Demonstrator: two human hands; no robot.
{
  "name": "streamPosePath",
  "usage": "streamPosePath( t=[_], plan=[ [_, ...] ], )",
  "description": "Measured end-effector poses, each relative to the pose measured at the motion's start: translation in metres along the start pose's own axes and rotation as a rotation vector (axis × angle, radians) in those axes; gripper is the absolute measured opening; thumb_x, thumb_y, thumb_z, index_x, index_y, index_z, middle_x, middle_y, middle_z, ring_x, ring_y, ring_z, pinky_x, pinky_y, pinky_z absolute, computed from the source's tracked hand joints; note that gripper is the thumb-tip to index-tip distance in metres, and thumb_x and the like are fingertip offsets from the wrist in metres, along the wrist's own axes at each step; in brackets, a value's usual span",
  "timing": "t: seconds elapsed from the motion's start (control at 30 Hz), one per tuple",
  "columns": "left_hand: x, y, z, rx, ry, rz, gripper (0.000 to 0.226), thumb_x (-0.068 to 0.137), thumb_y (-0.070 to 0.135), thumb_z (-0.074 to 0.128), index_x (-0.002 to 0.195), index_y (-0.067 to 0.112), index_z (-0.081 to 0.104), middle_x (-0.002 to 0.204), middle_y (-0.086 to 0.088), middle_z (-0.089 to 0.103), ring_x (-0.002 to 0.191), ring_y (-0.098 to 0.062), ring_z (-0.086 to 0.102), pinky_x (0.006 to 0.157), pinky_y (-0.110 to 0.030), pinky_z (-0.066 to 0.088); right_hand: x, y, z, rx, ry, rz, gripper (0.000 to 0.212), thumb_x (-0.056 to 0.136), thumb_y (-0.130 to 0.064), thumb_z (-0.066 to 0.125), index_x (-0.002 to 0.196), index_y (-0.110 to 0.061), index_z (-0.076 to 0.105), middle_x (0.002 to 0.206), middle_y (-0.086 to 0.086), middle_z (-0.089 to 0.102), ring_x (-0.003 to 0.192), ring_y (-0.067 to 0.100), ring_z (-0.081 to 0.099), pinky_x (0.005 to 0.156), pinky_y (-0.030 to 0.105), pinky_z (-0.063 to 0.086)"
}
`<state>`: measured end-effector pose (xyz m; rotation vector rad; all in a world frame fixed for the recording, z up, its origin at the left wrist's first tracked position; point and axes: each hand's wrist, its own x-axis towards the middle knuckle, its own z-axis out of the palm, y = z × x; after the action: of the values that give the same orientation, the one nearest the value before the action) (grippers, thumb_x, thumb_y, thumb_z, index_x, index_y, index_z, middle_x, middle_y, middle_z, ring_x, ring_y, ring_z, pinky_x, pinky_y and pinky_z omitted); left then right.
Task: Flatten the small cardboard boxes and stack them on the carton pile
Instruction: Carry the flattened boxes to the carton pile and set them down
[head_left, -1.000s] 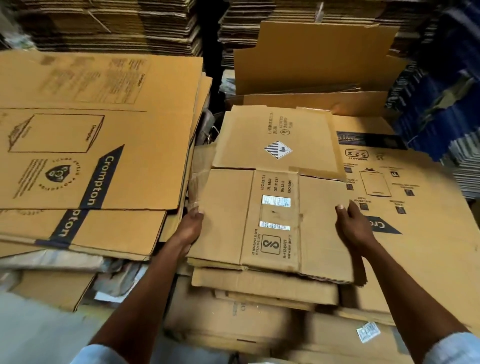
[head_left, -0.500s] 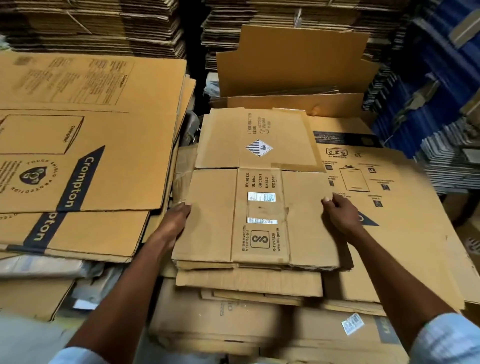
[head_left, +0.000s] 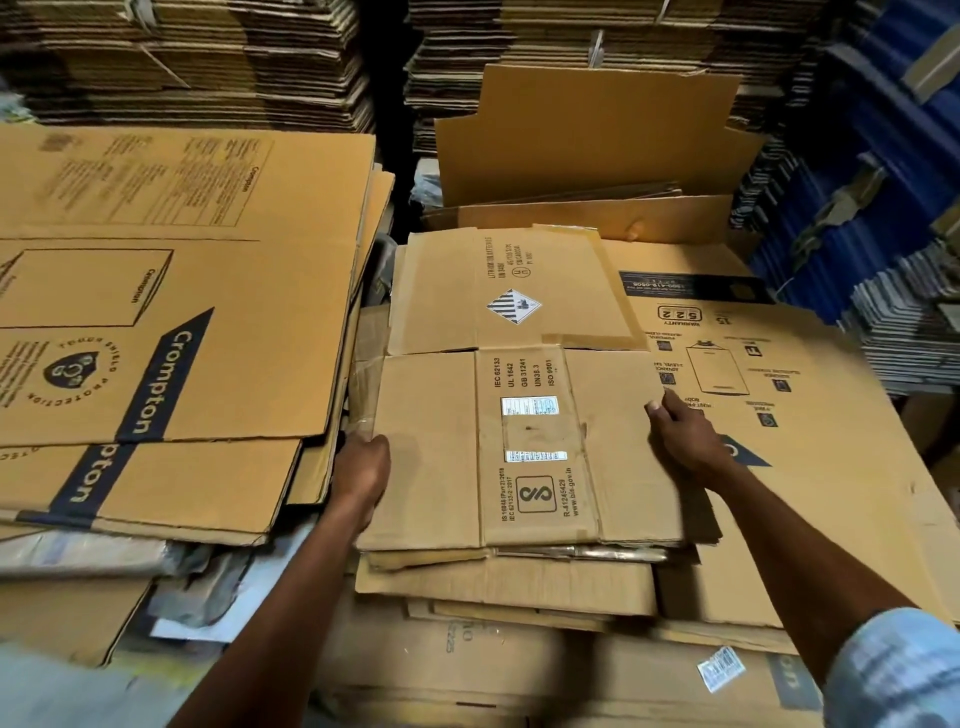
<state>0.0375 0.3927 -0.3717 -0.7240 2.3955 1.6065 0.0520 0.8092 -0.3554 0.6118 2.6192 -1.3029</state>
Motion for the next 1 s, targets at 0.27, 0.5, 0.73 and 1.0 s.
streamPosePath(
  t=[0.27,0.5,0.73,1.0],
  plan=[
    [0.021,0.019,0.000,-0.096,-0.180,-0.069,0.022,0.108,0.020,0.051,0.125,0.014,0.062,0.105,-0.005,0.070,0.088,-0.019,0.065,0.067,-0.026,0.047,-0.019,0.012,0.020,0.011,0.084,0.152,0.053,0.110,-0.041,0.034,0.148,-0.006,0.042,0.148,0.022,0.050,0.134,0.041,0.046,0.108,0.046,0.038],
    [0.045,0.018,-0.014,-0.049,-0.259,-0.012,0.023,0.106,0.018,0.054,0.126,0.017,0.066,0.112,-0.006,0.074,0.098,-0.024,0.070,0.078,-0.030,0.055,-0.055,0.027,0.044,0.198,0.229,0.117,0.035,0.108,-0.036,0.044,0.124,-0.010,0.061,0.116,0.007,0.063,0.103,0.028,0.054,0.088,0.039,0.042],
    [0.051,0.005,-0.025,-0.204,-0.372,-0.136,0.030,0.110,0.028,0.045,0.128,0.013,0.064,0.114,-0.014,0.073,0.095,-0.028,0.070,0.081,-0.039,0.056,-0.024,0.051,0.023,0.446,-0.007,0.081,0.076,0.098,-0.061,0.050,0.161,-0.029,0.021,0.167,0.000,0.027,0.153,0.023,0.026,0.125,0.050,0.020],
    [0.051,-0.013,-0.030,-0.202,-0.408,-0.092,0.036,0.110,0.025,0.047,0.145,0.025,0.053,0.133,-0.007,0.067,0.119,-0.027,0.064,0.106,-0.049,0.049,-0.016,0.021,0.028,0.154,0.024,-0.004,0.054,0.104,-0.055,0.042,0.152,-0.032,0.036,0.144,0.001,0.056,0.127,0.028,0.055,0.107,0.054,0.045]
  ],
)
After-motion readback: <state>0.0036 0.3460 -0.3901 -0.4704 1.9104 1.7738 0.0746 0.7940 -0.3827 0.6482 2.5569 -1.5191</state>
